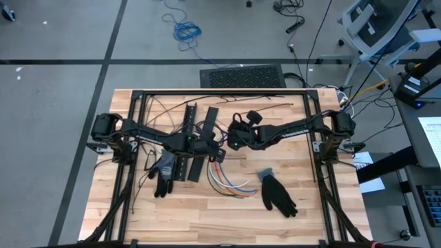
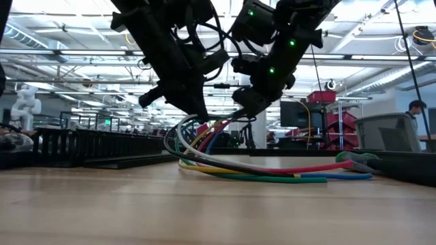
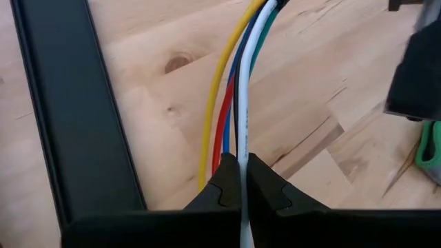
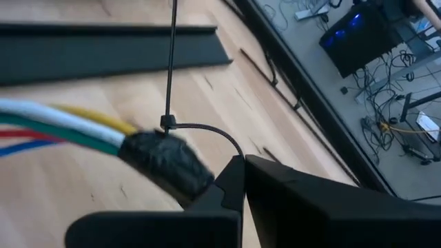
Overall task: Ziptie cables
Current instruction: Wrap the cable wires with the black ziptie
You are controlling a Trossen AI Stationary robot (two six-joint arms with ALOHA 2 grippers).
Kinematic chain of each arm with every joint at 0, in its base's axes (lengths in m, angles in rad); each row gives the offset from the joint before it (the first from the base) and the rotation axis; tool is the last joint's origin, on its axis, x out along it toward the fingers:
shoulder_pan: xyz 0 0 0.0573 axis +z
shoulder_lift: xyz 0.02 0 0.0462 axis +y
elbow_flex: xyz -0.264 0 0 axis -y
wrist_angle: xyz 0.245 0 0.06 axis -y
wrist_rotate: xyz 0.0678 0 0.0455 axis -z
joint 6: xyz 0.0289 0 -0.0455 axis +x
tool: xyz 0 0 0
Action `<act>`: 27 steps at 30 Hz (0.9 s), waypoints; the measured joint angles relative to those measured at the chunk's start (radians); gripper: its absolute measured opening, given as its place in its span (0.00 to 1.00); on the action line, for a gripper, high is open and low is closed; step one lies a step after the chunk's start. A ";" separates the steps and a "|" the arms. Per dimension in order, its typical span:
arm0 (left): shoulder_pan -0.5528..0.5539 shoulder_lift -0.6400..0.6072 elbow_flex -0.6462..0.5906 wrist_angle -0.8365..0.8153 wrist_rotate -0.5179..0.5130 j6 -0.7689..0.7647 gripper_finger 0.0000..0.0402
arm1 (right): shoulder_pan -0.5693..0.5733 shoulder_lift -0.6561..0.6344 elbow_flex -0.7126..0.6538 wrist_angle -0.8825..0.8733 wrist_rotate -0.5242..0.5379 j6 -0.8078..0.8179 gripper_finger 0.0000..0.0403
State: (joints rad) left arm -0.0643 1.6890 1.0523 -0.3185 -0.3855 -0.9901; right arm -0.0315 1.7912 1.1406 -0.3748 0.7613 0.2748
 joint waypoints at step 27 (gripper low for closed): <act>-0.003 0.000 -0.001 -0.010 -0.039 -0.022 0.01 | 0.052 0.003 0.080 -0.119 0.026 0.089 0.00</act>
State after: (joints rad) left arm -0.0669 1.6886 1.0512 -0.3283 -0.4244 -1.0121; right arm 0.0208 1.7947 1.2201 -0.4939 0.7869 0.3635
